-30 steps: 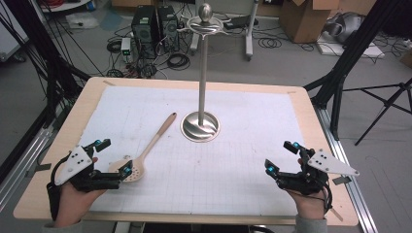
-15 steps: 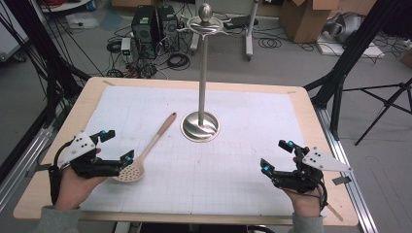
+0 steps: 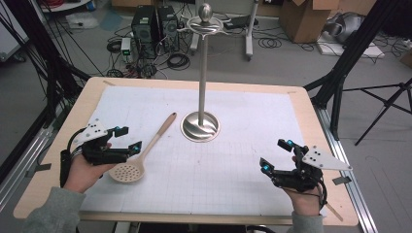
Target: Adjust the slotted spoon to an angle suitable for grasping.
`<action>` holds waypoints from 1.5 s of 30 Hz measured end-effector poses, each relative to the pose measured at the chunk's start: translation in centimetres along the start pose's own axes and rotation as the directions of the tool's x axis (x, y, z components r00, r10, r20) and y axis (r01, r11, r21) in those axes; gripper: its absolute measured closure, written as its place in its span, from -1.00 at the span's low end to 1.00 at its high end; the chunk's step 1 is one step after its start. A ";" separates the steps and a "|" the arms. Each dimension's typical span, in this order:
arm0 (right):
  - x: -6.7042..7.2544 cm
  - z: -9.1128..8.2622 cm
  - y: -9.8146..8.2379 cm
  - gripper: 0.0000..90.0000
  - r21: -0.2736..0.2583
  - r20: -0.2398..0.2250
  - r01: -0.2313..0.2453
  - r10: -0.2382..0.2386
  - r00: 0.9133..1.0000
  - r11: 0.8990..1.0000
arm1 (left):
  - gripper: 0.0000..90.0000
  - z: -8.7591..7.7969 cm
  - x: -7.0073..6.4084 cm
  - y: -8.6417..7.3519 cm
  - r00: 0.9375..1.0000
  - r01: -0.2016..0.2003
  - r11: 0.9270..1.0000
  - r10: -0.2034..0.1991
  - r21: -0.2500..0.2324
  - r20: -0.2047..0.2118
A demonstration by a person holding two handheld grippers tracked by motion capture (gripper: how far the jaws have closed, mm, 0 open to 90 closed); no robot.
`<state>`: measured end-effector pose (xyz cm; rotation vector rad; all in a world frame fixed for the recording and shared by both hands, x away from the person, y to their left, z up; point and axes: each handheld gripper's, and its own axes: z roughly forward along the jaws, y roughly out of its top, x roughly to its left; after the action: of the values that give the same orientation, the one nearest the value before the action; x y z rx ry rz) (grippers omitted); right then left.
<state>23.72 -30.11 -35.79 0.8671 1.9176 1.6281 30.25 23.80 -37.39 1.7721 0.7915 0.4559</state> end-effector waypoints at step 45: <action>-0.3 0.4 0.1 -0.76 0.006 -0.031 -0.001 0.002 1.000 1.000 | 0.99 8.0 4.7 -0.6 0.999 0.027 0.945 -0.012 0.326 -0.048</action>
<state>24.20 -30.08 -35.79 0.8508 1.9437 1.6467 38.59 21.74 -41.01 2.0638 0.9583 0.3678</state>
